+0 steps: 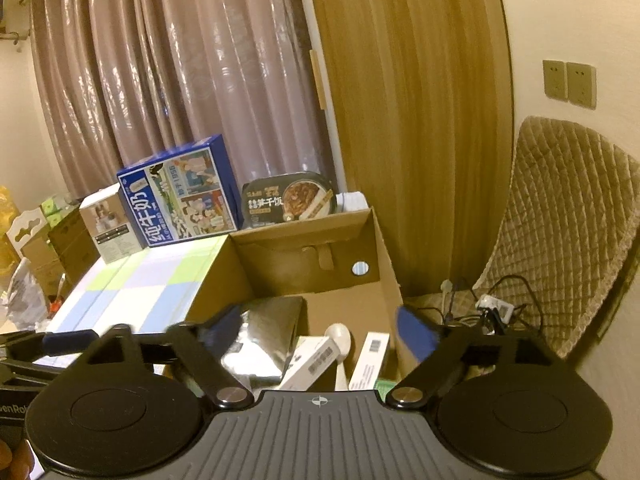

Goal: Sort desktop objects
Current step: 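Open the left tool over the box while the right tool releases the spoon inside, then withdraw both tools from the cardboard box back over the table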

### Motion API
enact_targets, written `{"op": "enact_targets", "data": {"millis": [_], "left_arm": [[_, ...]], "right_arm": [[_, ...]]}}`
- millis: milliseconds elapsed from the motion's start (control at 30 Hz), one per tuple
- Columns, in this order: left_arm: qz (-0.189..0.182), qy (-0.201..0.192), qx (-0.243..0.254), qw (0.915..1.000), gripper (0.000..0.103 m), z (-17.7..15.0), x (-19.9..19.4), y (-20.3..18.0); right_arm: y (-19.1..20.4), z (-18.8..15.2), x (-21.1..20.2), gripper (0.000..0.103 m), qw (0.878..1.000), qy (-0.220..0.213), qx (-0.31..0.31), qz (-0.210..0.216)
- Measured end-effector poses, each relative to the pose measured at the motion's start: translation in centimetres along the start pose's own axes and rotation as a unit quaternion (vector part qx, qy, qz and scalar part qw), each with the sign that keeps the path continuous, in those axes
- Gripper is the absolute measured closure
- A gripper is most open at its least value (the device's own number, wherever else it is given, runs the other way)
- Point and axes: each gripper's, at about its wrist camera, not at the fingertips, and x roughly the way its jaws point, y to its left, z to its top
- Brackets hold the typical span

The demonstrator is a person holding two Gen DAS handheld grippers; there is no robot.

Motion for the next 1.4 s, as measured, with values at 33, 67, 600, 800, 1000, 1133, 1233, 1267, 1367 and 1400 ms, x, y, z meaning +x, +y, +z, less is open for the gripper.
{"op": "enact_targets", "data": {"millis": [33,67,600,800,1000,1133,1233,1267,1367,1400], "left_arm": [[0.002,0.000,0.003,1.0000,0.007,-0.1,-0.4,-0.1],[0.006,-0.001,0.007,1.0000,0.005,-0.2,-0.7,-0.1],[0.066,0.023,0.012,0.9975,0.001,-2.8,-7.3,-1.3],[0.049,0.040,-0.004,0.9980,0.001,-4.3,-9.7,-1.1],[0.047,0.052,-0.025,0.9972,0.001,-5.8,-12.0,-1.5],[0.042,0.056,-0.029,0.9971,0.001,-6.3,-13.1,-2.2],[0.040,0.055,-0.033,0.9971,0.001,-6.4,-14.0,-2.5],[0.040,0.053,-0.034,0.9972,0.001,-6.5,-14.4,-2.5],[0.042,0.049,-0.036,0.9973,0.001,-6.7,-15.3,-2.6],[0.041,0.050,-0.037,0.9973,0.001,-6.8,-15.5,-2.6]], "right_arm": [[0.0,-0.1,-0.4,0.007,1.000,0.000,0.001,-0.001],[0.0,-0.3,-0.8,0.004,1.000,0.000,0.002,-0.002],[1.6,-4.1,-8.8,0.002,0.998,0.035,0.040,-0.030],[3.1,-5.4,-11.9,0.002,0.998,0.038,0.003,-0.046],[3.9,-6.3,-14.1,0.002,0.998,0.041,0.009,-0.040],[4.4,-7.0,-15.2,0.002,0.998,0.050,0.005,-0.037],[4.6,-7.4,-16.1,0.002,0.998,0.055,0.003,-0.038],[4.7,-7.5,-16.5,0.002,0.998,0.056,0.002,-0.039],[5.0,-7.6,-17.3,0.002,0.997,0.060,0.000,-0.038],[5.1,-7.6,-17.6,0.002,0.998,0.060,0.000,-0.037]]}}
